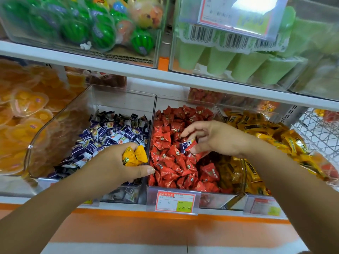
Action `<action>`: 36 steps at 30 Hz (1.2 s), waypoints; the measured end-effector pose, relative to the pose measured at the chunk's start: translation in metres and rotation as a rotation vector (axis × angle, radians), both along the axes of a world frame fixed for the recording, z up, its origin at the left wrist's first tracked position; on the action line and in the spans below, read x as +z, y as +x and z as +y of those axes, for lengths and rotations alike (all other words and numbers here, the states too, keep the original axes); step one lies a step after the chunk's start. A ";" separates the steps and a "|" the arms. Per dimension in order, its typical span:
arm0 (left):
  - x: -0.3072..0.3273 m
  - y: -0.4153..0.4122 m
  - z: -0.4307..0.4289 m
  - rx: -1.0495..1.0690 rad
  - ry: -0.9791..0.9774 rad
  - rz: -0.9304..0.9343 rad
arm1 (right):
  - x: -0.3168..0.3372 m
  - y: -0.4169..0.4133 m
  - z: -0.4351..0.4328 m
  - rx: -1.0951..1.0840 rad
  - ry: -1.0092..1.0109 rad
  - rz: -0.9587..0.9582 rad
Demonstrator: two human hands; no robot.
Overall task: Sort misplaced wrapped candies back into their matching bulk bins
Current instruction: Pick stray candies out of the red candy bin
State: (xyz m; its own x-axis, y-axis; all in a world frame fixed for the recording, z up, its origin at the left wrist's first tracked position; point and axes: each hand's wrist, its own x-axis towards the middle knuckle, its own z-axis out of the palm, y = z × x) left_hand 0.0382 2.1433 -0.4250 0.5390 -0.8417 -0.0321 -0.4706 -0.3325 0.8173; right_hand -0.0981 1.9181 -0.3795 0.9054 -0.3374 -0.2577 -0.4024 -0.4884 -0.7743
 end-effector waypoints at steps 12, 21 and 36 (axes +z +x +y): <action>0.002 -0.002 0.000 0.017 -0.002 0.006 | -0.025 0.007 0.030 -0.233 -0.058 -0.311; -0.003 0.003 0.000 -0.035 -0.030 0.067 | -0.027 0.012 0.030 -0.207 -0.065 -0.287; -0.008 0.006 0.002 -0.067 -0.013 0.059 | -0.020 0.009 0.032 -0.024 -0.248 -0.037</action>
State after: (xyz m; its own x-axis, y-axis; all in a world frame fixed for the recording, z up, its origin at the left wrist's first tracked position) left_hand 0.0445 2.1458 -0.4332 0.4791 -0.8763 -0.0510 -0.4424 -0.2913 0.8482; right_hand -0.0893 1.9503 -0.3997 0.9038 -0.4074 -0.1312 -0.3896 -0.6562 -0.6462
